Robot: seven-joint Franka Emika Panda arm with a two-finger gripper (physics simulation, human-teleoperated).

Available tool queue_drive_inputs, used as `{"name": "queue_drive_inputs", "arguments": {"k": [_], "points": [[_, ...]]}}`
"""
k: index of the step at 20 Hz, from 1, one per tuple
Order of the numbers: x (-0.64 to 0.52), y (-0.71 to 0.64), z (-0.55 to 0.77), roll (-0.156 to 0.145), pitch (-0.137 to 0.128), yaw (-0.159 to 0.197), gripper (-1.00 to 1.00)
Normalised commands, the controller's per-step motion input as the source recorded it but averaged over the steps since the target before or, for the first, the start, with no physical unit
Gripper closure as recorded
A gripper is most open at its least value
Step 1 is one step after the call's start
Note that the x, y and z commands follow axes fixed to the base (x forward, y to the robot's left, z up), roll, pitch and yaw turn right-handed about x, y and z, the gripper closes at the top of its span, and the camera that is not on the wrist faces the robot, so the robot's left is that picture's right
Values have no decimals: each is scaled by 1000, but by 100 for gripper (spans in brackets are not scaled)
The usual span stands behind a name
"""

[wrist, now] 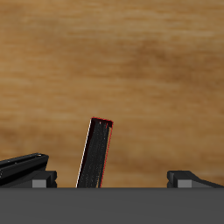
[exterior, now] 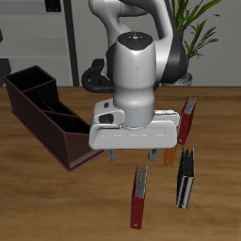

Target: Place the right red book into the right desk caddy's back compartment

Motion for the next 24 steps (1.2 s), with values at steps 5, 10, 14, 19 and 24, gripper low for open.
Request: {"name": "queue_drive_inputs", "arguments": {"k": [5,10,14,19,24], "points": [[52,72,-144,1,18,-1,-100],[-23,62,-166,-1,17,-7,-100],[-36,43,-128,7,22,-8,-100],[-7,-3,-174,0,32,-7,-100],[12,-28,-207,-9,31,-14,-100]]}}
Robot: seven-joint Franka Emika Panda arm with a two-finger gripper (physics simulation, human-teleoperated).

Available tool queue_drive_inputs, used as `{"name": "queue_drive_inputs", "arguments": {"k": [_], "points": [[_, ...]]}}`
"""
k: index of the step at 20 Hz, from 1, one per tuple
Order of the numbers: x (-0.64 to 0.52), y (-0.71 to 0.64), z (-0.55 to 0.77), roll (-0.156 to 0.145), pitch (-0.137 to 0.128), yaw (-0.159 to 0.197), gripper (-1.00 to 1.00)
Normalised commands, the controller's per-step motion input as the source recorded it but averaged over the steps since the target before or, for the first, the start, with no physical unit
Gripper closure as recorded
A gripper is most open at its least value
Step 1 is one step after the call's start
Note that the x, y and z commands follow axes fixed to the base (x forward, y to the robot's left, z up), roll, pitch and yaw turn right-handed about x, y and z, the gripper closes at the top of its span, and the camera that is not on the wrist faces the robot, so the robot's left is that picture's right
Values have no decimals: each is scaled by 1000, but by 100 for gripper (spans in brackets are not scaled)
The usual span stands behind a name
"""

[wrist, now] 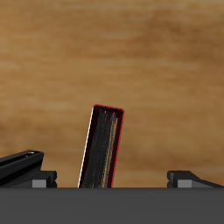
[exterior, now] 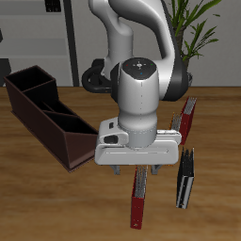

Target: Place the right red book into the right desk caddy's back compartment

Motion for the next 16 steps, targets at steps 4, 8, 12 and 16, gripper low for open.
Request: {"name": "queue_drive_inputs", "arguments": {"k": [4,8,12,16], "points": [[25,-40,-105,-2,13,0,-100],[32,108,-419,16,61,12,-100],[-66,166,-282,12,28,5,100],[-4,80,-166,46,18,-22,100]]}}
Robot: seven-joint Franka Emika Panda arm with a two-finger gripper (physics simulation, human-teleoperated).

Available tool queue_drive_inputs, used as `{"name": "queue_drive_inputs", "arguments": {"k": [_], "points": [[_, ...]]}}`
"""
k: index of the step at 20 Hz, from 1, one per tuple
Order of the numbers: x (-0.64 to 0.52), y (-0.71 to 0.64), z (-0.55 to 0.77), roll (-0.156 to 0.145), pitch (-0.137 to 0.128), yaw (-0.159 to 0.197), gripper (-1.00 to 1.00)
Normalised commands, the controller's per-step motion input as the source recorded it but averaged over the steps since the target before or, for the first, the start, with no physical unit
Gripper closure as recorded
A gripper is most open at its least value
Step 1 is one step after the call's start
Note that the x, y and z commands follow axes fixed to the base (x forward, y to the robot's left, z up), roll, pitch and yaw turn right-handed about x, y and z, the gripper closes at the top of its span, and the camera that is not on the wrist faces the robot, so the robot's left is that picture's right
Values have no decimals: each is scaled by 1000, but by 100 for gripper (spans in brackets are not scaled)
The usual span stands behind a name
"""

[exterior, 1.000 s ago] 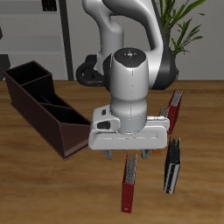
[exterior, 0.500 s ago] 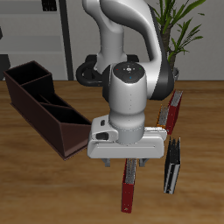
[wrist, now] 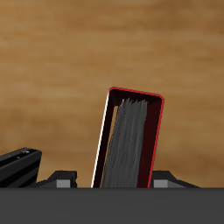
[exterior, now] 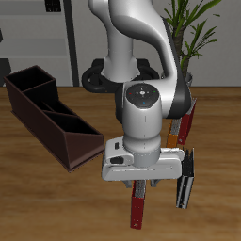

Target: Place the right red book into the right desk caddy's back compartment

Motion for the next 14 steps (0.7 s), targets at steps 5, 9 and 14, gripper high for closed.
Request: {"name": "queue_drive_inputs", "arguments": {"k": [5,9,14], "points": [[-26,-110,20,-10,5,-17,100],[-47,-166,189,-16,-27,-22,100],[-165,-126,343,-17,-53,9,100]]}}
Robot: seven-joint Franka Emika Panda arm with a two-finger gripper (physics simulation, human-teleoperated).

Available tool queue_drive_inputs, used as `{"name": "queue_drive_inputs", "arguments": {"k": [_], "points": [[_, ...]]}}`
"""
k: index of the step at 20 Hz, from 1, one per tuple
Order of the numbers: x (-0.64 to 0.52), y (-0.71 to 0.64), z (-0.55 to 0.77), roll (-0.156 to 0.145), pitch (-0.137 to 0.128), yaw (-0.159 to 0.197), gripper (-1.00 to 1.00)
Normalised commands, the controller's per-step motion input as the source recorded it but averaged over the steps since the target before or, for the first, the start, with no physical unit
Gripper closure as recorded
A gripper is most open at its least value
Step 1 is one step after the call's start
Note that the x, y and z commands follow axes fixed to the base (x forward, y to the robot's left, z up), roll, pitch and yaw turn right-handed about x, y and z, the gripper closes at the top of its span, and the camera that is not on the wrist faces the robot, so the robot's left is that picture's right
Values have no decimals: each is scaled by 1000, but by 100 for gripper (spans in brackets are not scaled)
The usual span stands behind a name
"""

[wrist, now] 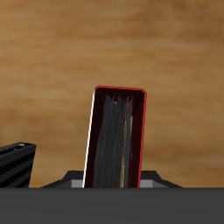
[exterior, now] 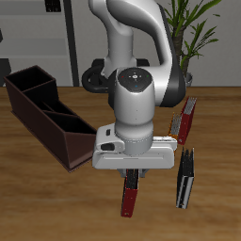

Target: Place the right red book into the right desk caddy's back compartment

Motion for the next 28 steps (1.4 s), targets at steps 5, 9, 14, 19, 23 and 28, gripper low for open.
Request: {"name": "queue_drive_inputs", "arguments": {"k": [5,9,14,19,23,28], "points": [[-209,-149,551,-18,-87,39,100],[-188,-109,394,-15,-75,35,100],[-318,-107,460,-2,-81,11,100],[-405,-77,486,-6,-90,12,100],[-253,-99,367,-26,-93,70,100],[-272,-127,242,-32,-72,35,100]]}}
